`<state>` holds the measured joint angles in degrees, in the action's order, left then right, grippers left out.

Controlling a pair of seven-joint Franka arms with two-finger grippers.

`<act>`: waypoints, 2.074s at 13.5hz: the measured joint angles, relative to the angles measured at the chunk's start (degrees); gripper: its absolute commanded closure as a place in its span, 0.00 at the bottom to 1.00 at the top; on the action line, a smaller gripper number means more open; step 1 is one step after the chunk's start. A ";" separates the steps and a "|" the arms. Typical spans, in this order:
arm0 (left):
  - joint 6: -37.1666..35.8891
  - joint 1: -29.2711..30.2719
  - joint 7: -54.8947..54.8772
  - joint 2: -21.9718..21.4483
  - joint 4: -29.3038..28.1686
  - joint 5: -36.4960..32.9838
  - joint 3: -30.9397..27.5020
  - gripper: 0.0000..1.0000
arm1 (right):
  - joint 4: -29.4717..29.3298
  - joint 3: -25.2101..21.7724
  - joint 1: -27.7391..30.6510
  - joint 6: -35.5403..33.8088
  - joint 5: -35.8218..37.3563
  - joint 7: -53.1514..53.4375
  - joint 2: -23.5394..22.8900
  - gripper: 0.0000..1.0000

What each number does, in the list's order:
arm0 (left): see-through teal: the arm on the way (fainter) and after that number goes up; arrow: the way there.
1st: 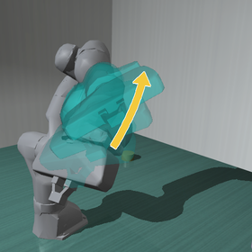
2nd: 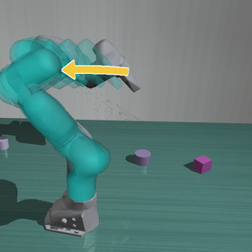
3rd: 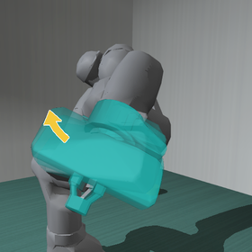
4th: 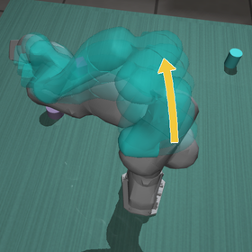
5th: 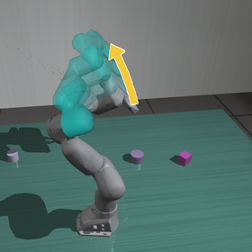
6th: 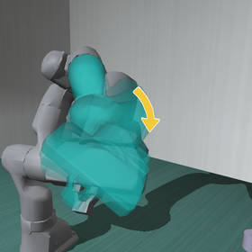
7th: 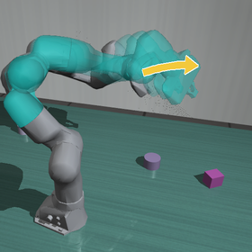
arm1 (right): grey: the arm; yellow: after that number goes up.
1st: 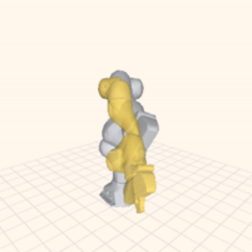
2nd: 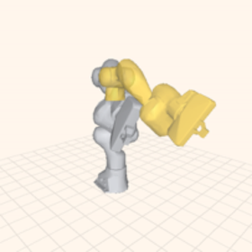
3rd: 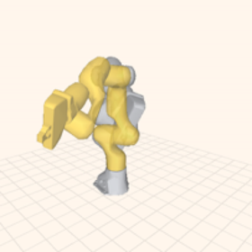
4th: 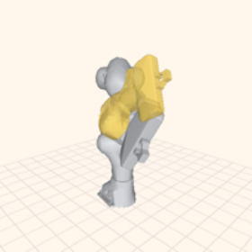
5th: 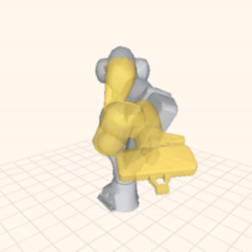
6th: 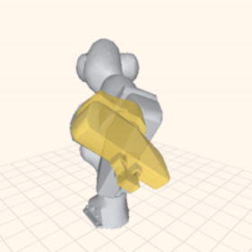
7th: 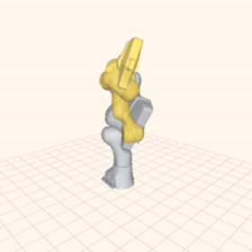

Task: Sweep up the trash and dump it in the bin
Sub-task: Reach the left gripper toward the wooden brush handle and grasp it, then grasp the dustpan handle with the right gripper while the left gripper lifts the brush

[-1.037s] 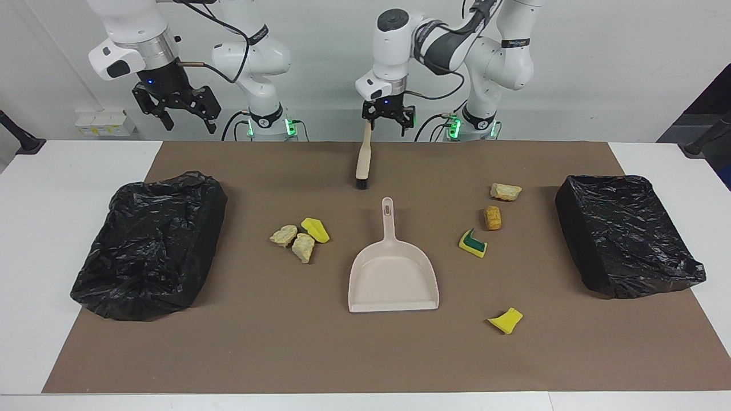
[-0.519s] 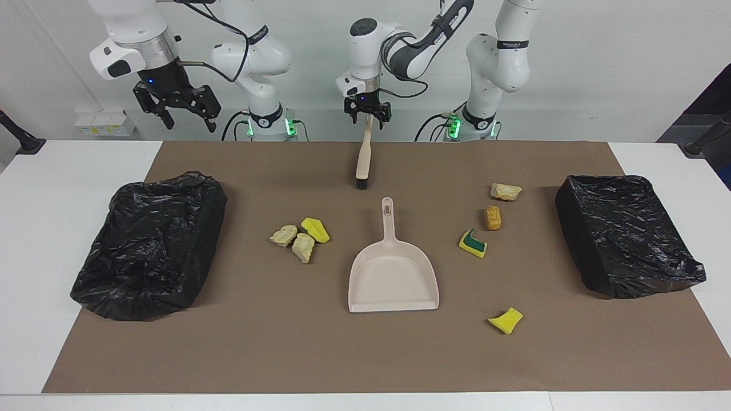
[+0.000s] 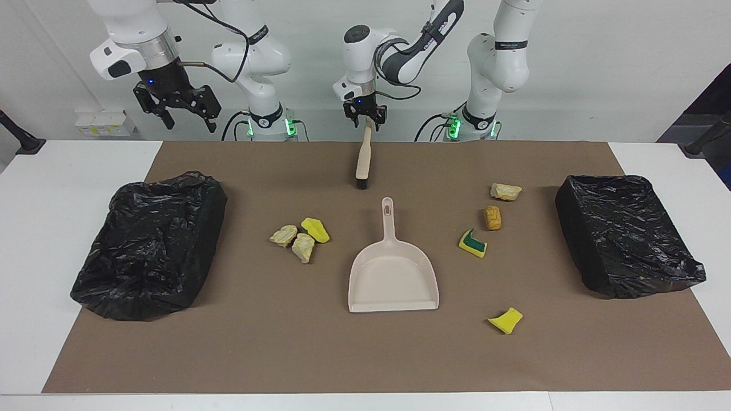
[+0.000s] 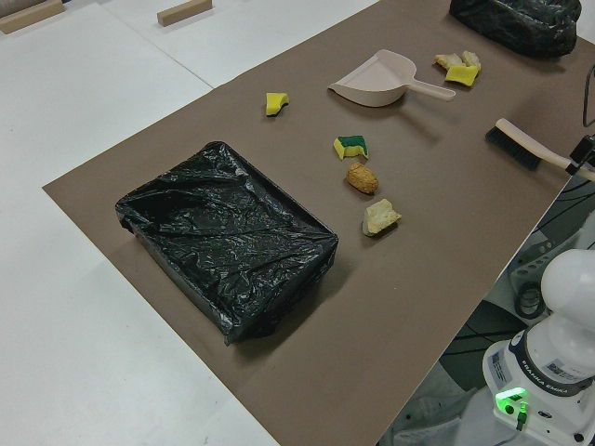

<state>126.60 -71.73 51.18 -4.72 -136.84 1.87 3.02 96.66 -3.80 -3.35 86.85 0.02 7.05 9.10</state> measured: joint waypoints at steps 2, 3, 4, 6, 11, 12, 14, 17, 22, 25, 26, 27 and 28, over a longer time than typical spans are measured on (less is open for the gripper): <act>-0.67 0.00 0.30 0.27 0.02 -0.01 -0.25 1.00 | 0.03 0.00 0.00 0.00 0.00 0.00 0.02 0.00; -1.65 0.03 0.36 0.28 0.10 -0.03 -0.52 1.00 | 0.04 0.00 0.00 0.00 0.00 0.00 0.02 0.00; -2.98 0.16 0.41 0.18 0.29 -0.10 -0.85 1.00 | 0.05 0.00 0.00 0.00 0.00 0.00 0.03 0.00; -6.77 1.57 0.29 -0.69 1.26 -0.26 -1.58 1.00 | 0.05 0.00 0.00 0.00 0.00 0.00 0.04 0.00; -25.98 7.66 -1.68 -9.01 4.05 -3.33 -2.09 1.00 | 0.35 0.63 -1.04 1.25 -0.04 0.53 -0.16 0.00; -28.89 9.63 -2.80 -11.35 4.01 -4.21 -2.16 1.00 | 0.56 0.68 -2.27 2.41 -0.06 1.44 -0.68 0.00; -32.33 15.79 -3.84 -15.56 3.97 -5.32 -2.33 1.00 | 0.83 0.85 -5.69 4.73 -0.20 4.76 -2.70 0.00; -34.21 26.80 -5.21 -18.97 3.51 -7.44 -2.66 1.00 | 0.88 1.03 -11.30 9.71 -0.36 13.65 -6.33 0.00; -30.74 42.57 -5.28 -18.26 0.82 -9.60 -2.61 1.00 | 1.03 1.18 -22.52 19.86 -0.41 22.77 -15.63 0.00; -30.68 48.41 -5.13 -18.25 -0.73 -9.64 -2.55 1.00 | 1.00 1.19 -27.20 24.07 -0.39 26.34 -20.41 0.00; -30.68 49.80 -4.99 -18.30 -1.34 -9.64 -2.54 1.00 | 1.02 1.17 -28.18 26.01 -0.40 27.58 -21.92 0.00; -30.70 50.72 -4.81 -18.49 -2.11 -9.64 -2.55 1.00 | 1.02 1.18 -29.37 28.50 -0.41 29.39 -23.69 0.00; -30.74 51.13 -4.54 -18.77 -3.19 -9.64 -2.50 1.00 | 1.03 1.18 -30.52 30.99 -0.41 30.98 -25.50 0.00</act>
<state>95.86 -20.61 46.64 -23.49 -140.03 -7.78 0.52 97.70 -2.61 -33.87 117.84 -0.39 38.03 -16.40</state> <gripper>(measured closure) 0.727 0.000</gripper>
